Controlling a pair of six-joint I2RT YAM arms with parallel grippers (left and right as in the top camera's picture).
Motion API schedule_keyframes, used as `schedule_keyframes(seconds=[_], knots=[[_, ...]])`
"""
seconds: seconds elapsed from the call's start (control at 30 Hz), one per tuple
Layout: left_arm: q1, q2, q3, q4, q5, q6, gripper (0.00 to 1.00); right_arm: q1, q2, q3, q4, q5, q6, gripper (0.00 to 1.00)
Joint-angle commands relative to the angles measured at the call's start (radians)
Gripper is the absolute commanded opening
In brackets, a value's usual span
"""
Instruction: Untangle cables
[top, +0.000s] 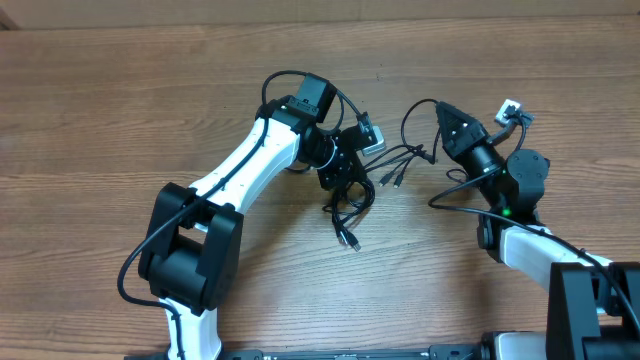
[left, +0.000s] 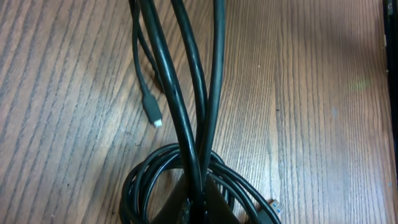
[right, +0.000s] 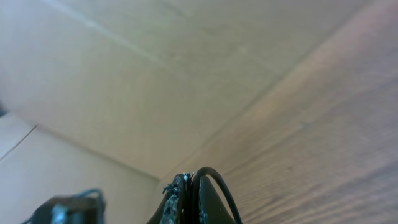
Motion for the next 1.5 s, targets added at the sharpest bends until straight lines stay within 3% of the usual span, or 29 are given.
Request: schedule_keyframes(seconds=[0.0, 0.27, 0.43, 0.57, 0.8, 0.87, 1.27, 1.47], knots=[[-0.008, -0.010, -0.002, -0.012, 0.017, 0.005, 0.04, 0.003, 0.006, 0.014, -0.023, 0.091, 0.040, 0.04], [-0.008, -0.010, -0.002, -0.018, 0.017, 0.005, 0.04, 0.004, 0.006, 0.014, -0.023, 0.098, 0.257, 0.04], [-0.011, -0.006, -0.002, -0.014, 0.015, 0.005, 0.04, 0.004, 0.006, 0.014, 0.064, -0.021, 0.273, 0.04], [-0.011, -0.004, -0.002, 0.026, 0.020, -0.012, 0.04, 0.004, 0.006, 0.014, 0.101, -0.035, 0.202, 0.04], [-0.013, -0.004, -0.002, 0.228, 0.033, -0.349, 0.04, 0.004, 0.006, 0.014, 0.072, -0.037, -0.024, 0.04], [-0.014, -0.004, -0.002, 0.272, 0.068, -0.399, 0.04, 0.005, 0.006, 0.014, 0.048, -0.036, -0.066, 0.04], [-0.018, -0.004, -0.002, 0.303, 0.118, -0.422, 0.04, 0.084, 0.006, 0.014, 0.064, 0.047, -0.077, 0.04], [-0.018, -0.004, -0.002, 0.226, -0.034, -0.422, 0.04, 0.079, 0.006, 0.014, 0.228, -0.024, -0.063, 0.04]])
